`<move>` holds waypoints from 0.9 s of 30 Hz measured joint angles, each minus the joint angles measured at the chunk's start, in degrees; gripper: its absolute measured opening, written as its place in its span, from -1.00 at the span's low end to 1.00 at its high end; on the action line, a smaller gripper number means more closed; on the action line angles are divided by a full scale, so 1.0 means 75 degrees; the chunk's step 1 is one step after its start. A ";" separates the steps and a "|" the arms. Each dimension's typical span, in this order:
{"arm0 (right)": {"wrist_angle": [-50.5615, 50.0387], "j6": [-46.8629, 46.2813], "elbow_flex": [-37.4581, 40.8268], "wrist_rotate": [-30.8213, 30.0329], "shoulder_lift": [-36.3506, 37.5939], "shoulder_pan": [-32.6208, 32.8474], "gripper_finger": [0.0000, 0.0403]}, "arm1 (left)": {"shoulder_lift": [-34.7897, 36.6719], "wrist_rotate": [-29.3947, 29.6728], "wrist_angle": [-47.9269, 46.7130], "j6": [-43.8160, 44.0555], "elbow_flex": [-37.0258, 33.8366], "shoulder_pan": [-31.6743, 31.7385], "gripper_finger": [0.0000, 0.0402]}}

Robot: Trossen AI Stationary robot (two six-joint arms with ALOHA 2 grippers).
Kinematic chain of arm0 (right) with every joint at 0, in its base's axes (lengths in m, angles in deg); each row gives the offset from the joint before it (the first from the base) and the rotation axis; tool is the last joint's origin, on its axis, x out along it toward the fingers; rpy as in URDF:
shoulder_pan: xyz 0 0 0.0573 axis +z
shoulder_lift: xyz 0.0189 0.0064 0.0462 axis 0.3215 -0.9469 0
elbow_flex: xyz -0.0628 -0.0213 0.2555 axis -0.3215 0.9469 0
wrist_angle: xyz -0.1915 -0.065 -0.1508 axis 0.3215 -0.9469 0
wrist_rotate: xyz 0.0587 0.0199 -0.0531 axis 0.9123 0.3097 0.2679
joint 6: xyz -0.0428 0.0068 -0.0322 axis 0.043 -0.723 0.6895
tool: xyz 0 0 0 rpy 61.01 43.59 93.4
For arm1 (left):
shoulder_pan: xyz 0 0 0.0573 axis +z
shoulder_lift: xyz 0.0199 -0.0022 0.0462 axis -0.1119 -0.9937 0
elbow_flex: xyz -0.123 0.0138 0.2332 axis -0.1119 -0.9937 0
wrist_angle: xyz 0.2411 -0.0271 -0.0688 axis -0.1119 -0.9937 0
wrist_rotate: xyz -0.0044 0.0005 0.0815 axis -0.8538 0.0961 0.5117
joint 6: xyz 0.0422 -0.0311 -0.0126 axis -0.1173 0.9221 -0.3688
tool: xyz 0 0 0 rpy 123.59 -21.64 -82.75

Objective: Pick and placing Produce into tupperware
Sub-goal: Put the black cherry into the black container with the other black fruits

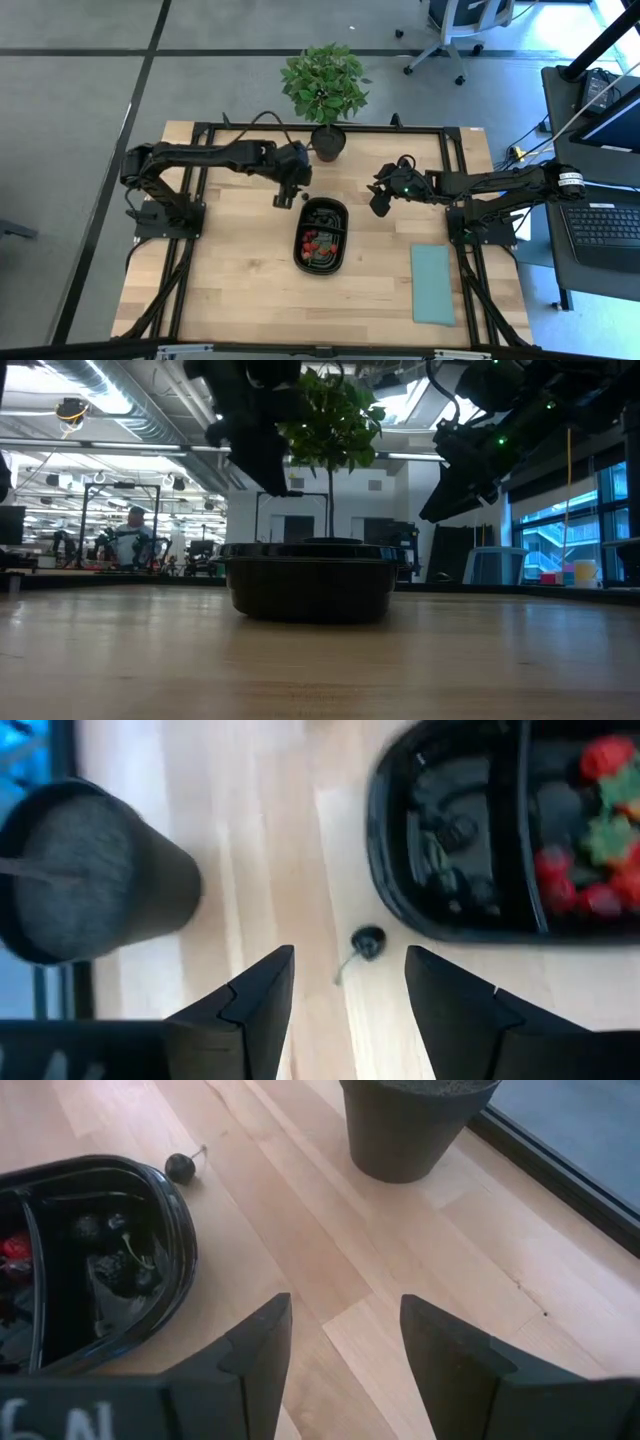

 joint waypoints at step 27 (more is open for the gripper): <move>0.0000 0.0012 0.0000 -0.0023 -0.0003 -0.0009 -0.05 | -0.1973 -0.0888 0.0437 -0.1911 -0.0015 0.0550 -0.11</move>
